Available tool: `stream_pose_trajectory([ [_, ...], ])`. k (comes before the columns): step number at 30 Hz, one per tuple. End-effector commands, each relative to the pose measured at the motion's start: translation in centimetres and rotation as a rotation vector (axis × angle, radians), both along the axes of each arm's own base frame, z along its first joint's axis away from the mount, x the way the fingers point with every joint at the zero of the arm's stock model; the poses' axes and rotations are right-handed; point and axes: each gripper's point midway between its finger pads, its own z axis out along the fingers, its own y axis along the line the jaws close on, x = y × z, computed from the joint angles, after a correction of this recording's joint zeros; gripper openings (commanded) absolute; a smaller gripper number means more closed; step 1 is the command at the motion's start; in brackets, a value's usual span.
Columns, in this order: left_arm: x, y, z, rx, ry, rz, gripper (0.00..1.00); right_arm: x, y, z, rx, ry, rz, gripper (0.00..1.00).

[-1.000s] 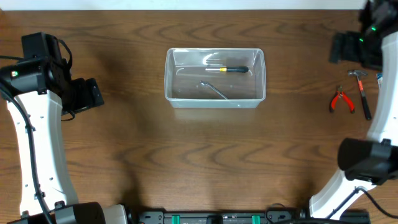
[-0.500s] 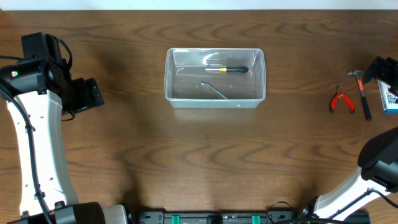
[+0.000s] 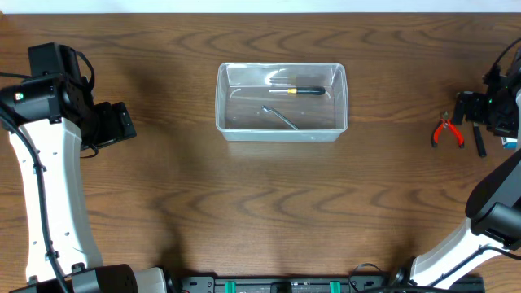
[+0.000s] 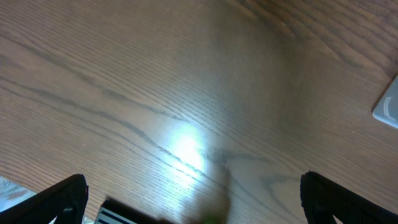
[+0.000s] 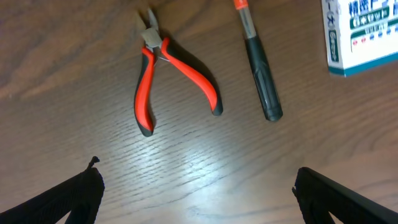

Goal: Pack container
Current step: 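Lower the open right gripper over the red-black pliers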

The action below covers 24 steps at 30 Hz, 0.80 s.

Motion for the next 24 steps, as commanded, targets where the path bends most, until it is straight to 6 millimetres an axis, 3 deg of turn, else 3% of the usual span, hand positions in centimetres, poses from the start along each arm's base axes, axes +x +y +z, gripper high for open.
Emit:
stream_pose_trajectory([
  [1,0.1,0.2,0.9,0.007,-0.03,0.01,0.98,0.6,1.5,0.3,0.034,-0.021,0.144,0.99],
  [9,0.4,0.3,1.0,0.01,-0.042,0.01,0.98,2.2,5.4,-0.3,0.045,-0.008,0.259,0.99],
  [13,0.4,0.3,1.0,0.01,-0.041,0.01,0.98,2.9,6.9,-1.6,0.04,0.019,0.276,0.99],
  [24,0.0,0.1,0.9,0.005,-0.022,0.01,0.98,2.4,7.0,-5.4,0.058,0.118,0.158,0.99],
])
